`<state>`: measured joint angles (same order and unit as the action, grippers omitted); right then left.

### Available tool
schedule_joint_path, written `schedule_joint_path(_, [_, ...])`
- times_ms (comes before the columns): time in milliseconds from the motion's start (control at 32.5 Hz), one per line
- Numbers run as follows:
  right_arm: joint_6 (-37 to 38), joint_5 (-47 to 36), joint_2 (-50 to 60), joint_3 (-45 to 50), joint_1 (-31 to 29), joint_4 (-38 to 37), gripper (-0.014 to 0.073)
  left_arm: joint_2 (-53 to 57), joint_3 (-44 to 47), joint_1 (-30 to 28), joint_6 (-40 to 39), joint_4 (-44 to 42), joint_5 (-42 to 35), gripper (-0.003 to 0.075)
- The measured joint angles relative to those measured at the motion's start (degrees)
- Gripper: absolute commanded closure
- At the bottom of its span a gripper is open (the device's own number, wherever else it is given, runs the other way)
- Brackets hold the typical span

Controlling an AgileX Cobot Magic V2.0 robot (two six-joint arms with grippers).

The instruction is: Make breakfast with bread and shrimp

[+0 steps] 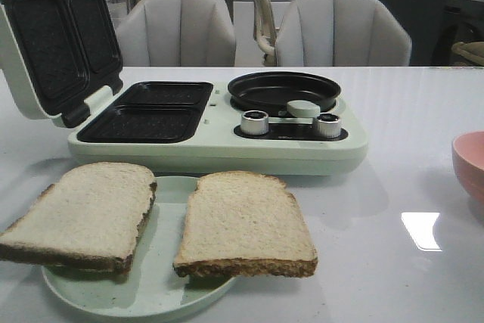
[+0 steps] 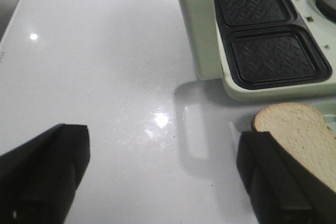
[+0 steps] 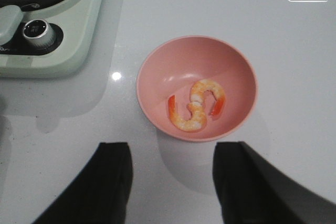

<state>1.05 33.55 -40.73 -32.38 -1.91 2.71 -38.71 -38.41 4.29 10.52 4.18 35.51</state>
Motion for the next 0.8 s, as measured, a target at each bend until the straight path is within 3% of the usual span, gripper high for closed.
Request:
schedule_joint_path(215, [0.0,0.0,0.0,0.0,0.0,0.0,0.0120,-4.8,0.7,14.3,10.1,-4.2,0.1,0.0108])
schedule_joint_path(400, [0.0,0.0,0.0,0.0,0.0,0.0,0.0120,-9.2,7.8,29.6,11.3,-18.7,-2.0,0.0142])
schedule_joint_path(523, [0.0,0.0,0.0,0.0,0.0,0.0,0.0120,-12.1,13.2,37.1,4.9,-31.7,-5.7,0.0158])
schedule_joint_path(677, [0.0,0.0,0.0,0.0,0.0,0.0,0.0120,-15.9,14.3,40.5,-6.1,-44.4,-7.1,0.0158])
schedule_joint_path(800, [0.0,0.0,0.0,0.0,0.0,0.0,0.0120,-19.9,14.3,40.9,-9.2,-48.9,-7.6,0.0158])
